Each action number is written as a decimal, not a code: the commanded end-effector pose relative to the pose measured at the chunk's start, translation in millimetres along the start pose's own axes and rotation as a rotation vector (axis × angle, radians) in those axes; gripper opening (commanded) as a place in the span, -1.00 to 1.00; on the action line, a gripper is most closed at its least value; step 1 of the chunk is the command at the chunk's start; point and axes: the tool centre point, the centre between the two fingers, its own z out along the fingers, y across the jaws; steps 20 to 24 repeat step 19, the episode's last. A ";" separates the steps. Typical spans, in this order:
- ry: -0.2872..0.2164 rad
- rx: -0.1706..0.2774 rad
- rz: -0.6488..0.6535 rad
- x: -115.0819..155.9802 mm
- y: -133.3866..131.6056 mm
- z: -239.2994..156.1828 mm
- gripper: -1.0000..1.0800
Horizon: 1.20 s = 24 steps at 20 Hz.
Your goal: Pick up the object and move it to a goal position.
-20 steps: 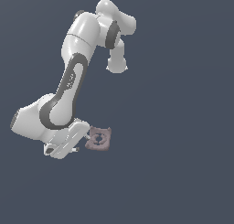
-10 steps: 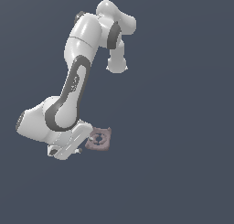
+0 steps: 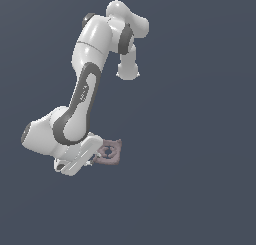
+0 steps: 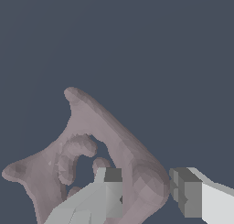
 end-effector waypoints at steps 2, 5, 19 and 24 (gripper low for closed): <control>-0.005 0.010 0.001 -0.8 -2.1 8.4 -1.00; -0.005 0.010 0.001 -0.8 -2.1 8.4 -1.00; -0.007 0.009 -0.001 16.7 -21.2 -35.8 -1.00; -0.007 0.009 -0.001 16.7 -21.2 -35.8 -1.00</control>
